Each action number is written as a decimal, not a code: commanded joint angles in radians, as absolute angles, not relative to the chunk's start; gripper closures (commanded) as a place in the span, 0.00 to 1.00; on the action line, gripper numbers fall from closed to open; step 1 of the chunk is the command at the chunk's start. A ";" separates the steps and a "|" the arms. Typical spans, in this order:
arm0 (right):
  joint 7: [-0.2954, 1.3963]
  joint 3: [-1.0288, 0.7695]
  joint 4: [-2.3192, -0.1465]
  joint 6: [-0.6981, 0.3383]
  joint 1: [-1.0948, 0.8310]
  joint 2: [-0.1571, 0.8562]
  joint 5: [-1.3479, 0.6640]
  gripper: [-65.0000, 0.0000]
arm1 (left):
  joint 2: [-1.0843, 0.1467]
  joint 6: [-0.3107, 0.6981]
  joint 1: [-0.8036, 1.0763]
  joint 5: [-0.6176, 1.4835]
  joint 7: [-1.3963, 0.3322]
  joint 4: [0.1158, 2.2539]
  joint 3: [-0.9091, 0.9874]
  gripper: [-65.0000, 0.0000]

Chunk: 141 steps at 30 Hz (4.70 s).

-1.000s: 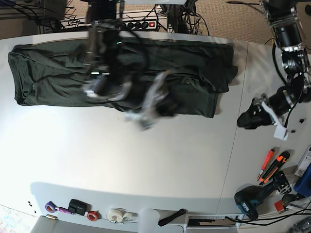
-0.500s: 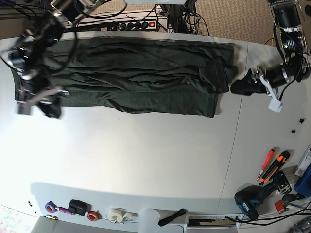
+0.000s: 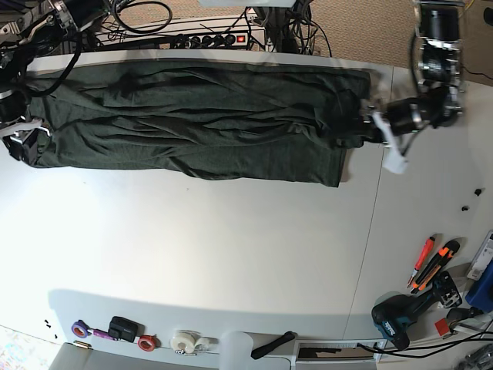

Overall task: Layout the t-shirt on the table in an organized manner, then fold the t-shirt properly
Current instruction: 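Grasp the shirt end with the left gripper and fold it toward the middle, then open the left gripper and move it back to the folded end, then grasp the folded end with the left gripper and push it further inward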

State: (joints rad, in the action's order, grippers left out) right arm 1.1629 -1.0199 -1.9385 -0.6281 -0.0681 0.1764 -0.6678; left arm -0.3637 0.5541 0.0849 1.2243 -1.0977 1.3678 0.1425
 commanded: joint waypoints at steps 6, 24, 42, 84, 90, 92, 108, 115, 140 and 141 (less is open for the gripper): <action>1.137 -1.022 -1.956 -0.624 -0.099 0.197 -0.677 0.71 | -0.308 0.520 0.096 1.159 -1.151 1.357 0.121 0.73; 1.137 -1.022 -1.956 -0.624 -0.100 0.197 -0.676 0.71 | -0.280 0.564 0.054 1.173 -1.195 1.610 0.121 1.00; 1.156 -1.022 -1.956 -0.623 -0.101 0.197 -0.668 0.71 | -0.112 0.439 -0.014 0.773 -0.896 1.765 -0.265 1.00; 1.167 -1.022 -1.955 -0.623 -0.105 0.196 -0.670 0.71 | 0.009 0.386 -0.133 0.449 -0.923 1.816 -0.562 0.49; 1.166 -1.022 -1.955 -0.623 -0.105 0.197 -0.669 0.71 | -0.095 0.355 -0.130 0.449 -1.010 1.819 -0.488 0.49; 1.166 -1.022 -1.955 -0.623 -0.105 0.196 -0.669 0.71 | -0.129 0.332 -0.130 0.448 -1.010 1.819 -0.466 0.49; 1.169 -1.022 -1.955 -0.623 -0.105 0.196 -0.669 0.71 | -0.208 0.213 -0.118 0.431 -0.873 1.657 -0.364 0.58; 1.169 -1.022 -1.955 -0.623 -0.105 0.196 -0.669 0.71 | -0.194 0.259 -0.118 0.439 -0.855 1.583 -0.364 0.58; 1.166 -1.022 -1.955 -0.623 -0.105 0.196 -0.669 0.71 | -0.133 0.698 -0.043 0.946 -0.980 1.804 -0.364 1.00; 1.164 -1.022 -1.955 -0.623 -0.105 0.196 -0.669 0.71 | -0.123 0.698 -0.030 0.947 -0.979 1.804 -0.364 1.00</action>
